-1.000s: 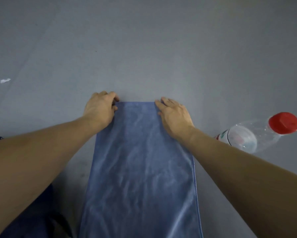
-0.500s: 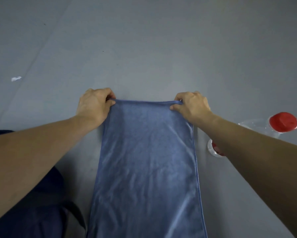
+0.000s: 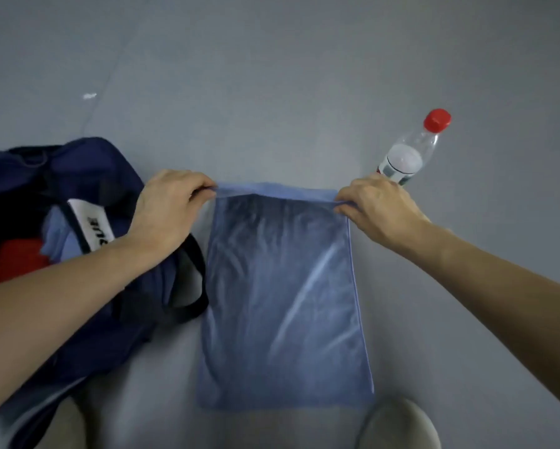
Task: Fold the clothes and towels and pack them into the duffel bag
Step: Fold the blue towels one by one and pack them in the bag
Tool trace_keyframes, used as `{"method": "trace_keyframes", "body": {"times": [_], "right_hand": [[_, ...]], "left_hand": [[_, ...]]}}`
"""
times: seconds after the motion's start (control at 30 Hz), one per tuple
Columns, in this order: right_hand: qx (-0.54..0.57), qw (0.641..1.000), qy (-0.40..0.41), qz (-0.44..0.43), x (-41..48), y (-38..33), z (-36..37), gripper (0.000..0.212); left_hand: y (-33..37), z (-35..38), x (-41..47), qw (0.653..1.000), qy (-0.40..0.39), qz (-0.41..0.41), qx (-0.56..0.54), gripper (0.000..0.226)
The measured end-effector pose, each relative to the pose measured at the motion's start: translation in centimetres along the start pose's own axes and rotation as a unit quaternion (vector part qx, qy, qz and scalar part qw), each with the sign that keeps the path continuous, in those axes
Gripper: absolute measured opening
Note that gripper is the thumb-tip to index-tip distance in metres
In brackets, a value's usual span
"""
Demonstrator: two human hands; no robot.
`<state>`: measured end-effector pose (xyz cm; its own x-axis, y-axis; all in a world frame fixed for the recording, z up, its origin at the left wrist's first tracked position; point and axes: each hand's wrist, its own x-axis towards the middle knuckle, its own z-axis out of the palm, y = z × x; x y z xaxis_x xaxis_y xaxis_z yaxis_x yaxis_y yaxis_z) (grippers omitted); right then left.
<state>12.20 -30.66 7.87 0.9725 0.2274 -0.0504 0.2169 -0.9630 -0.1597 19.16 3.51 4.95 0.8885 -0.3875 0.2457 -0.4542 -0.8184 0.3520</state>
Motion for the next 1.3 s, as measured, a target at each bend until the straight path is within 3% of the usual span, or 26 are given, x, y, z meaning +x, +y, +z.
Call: {"method": "trace_keyframes", "body": {"times": [0.1,0.23,0.33,0.47,0.67,0.7,0.77,0.9,0.93,1.1,1.3], "right_hand": [[-0.004,1.0,-0.016,-0.026,-6.4,-2.1,-0.2,0.015],[-0.019,0.998,-0.025,-0.06,-13.1,-4.2,0.5,0.002],[-0.004,0.994,-0.058,-0.097,-16.4,-5.8,2.5,0.02],[-0.005,0.983,-0.13,-0.132,-19.6,-6.8,6.7,0.037],[0.0,0.975,-0.186,-0.122,-21.8,-6.4,9.7,0.025],[-0.009,0.973,-0.196,-0.126,-21.8,-6.4,10.0,0.021],[0.016,0.972,-0.216,-0.091,-21.4,-6.1,10.5,0.036],[0.085,0.996,-0.024,-0.019,-17.7,-6.5,11.8,0.041],[0.084,0.996,-0.007,-0.005,-16.3,-6.5,12.4,0.044],[0.024,0.991,-0.126,0.041,-10.5,-4.1,15.2,0.072],[-0.038,0.985,-0.148,0.077,-8.8,0.3,15.3,0.082]], "left_hand": [[2.2,-2.8,-6.2,0.999,-0.038,0.036,0.015,0.012],[4.5,-4.5,-14.5,0.993,-0.095,0.06,0.029,0.032],[5.1,-3.2,-19.4,0.987,-0.116,0.094,0.054,0.034],[4.3,0.1,-24.1,0.978,-0.159,0.112,0.069,0.016],[3.8,3.5,-27.6,0.968,-0.19,0.156,0.048,0.022],[3.7,3.7,-27.7,0.968,-0.195,0.155,0.037,0.021],[3.9,4.1,-27.2,0.97,-0.203,0.136,0.005,0.027],[5.7,5.7,-23.2,0.979,-0.188,0.078,-0.011,0.035],[6.3,6.6,-21.9,0.981,-0.189,0.05,0.004,0.039],[6.8,11.2,-16.3,0.959,-0.269,-0.054,0.069,0.064],[5.8,14.7,-10.5,0.954,-0.278,-0.02,0.11,0.07]]}}
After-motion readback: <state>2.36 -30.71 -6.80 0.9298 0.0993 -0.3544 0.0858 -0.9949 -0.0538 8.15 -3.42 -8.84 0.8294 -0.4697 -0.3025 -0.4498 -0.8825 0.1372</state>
